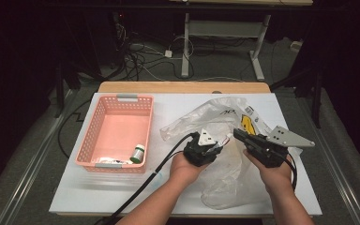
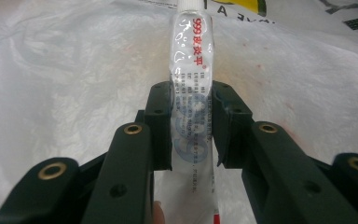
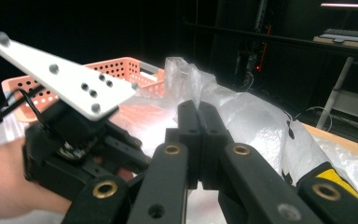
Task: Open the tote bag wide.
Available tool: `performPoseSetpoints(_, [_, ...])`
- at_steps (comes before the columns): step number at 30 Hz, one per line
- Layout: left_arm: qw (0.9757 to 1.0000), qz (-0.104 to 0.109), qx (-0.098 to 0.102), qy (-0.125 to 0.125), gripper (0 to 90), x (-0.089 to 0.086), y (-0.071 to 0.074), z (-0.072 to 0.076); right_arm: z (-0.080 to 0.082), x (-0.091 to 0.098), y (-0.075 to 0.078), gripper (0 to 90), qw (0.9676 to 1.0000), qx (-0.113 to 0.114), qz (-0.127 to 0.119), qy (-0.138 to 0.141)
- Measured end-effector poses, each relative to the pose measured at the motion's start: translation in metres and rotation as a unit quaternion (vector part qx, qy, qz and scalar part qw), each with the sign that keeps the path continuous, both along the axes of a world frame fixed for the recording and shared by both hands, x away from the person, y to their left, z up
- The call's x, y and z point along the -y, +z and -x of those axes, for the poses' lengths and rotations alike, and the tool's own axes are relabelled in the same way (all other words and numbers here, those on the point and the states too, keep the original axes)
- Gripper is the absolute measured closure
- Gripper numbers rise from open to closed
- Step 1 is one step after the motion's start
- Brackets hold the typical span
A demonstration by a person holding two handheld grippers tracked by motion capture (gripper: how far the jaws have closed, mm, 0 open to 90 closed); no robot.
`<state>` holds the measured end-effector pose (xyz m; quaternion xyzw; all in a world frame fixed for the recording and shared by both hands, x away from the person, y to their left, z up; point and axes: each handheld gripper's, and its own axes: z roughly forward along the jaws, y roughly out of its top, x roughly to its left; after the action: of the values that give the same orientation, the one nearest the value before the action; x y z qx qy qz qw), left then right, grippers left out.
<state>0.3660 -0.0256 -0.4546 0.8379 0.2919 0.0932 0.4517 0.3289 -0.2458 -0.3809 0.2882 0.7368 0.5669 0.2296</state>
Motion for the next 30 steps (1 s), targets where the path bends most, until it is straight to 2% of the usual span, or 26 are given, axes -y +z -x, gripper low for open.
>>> performPoseSetpoints(3, [1.0,-0.003,0.004,0.003,69.0,0.005,-0.007,-0.004,0.0,0.002,0.0,90.0,1.0,-0.001,-0.002,-0.002])
performPoseSetpoints(8, [0.9998,-0.018,-0.003,0.009,68.9,0.014,-0.019,-0.009,-0.002,0.002,-0.002,90.0,1.0,-0.005,-0.005,-0.003])
performPoseSetpoints(12, [0.9996,-0.02,-0.011,0.017,68.9,0.018,-0.026,-0.014,-0.004,0.002,-0.004,90.0,0.9999,-0.009,-0.003,-0.004])
performPoseSetpoints(18, [0.9995,-0.023,-0.015,0.016,67.8,0.021,-0.031,-0.015,-0.003,0.004,-0.002,90.0,1.0,-0.008,-0.005,-0.004])
performPoseSetpoints(21, [0.9996,-0.007,-0.021,0.017,56.0,0.021,-0.03,-0.014,-0.004,0.005,-0.002,90.0,0.9999,-0.009,-0.006,-0.005])
performPoseSetpoints(23, [0.9997,-0.012,-0.017,0.013,51.8,0.02,-0.028,-0.012,-0.004,0.005,-0.003,90.0,0.9999,-0.009,-0.007,-0.006])
performPoseSetpoints(25, [0.9997,-0.009,-0.022,0.007,46.8,0.018,-0.027,-0.01,-0.004,0.006,-0.003,90.0,0.9999,-0.009,-0.006,-0.006])
performPoseSetpoints(30, [0.9992,0.016,-0.036,-0.011,38.5,0.008,-0.026,0.0,-0.004,0.007,-0.003,90.0,0.9999,-0.008,-0.005,-0.005])
